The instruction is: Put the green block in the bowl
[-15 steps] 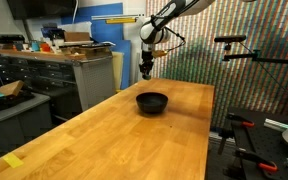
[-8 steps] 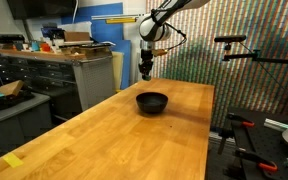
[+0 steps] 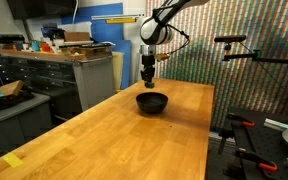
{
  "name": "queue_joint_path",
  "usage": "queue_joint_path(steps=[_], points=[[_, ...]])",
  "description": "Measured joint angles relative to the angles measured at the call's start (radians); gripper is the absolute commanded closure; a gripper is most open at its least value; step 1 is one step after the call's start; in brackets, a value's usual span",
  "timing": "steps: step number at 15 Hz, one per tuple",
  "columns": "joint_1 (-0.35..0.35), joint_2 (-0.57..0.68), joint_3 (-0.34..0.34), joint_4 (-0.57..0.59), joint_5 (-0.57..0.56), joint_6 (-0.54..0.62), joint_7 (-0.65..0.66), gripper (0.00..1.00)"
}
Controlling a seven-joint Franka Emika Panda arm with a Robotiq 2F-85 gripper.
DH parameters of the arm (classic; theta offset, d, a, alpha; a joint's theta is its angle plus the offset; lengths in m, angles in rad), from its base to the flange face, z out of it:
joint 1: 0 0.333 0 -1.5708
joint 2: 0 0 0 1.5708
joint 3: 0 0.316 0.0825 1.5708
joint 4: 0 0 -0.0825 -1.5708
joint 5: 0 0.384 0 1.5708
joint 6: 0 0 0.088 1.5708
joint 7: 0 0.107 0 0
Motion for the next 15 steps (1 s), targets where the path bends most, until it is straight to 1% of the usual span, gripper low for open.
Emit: queue_joint_path(steps=[8, 15], points=[[0.058, -0.090, 0.011, -0.202, -0.019, 0.029, -0.002, 0.83], [0.072, -0.088, 0.013, -0.265, -0.046, 0.138, -0.021, 0.83]])
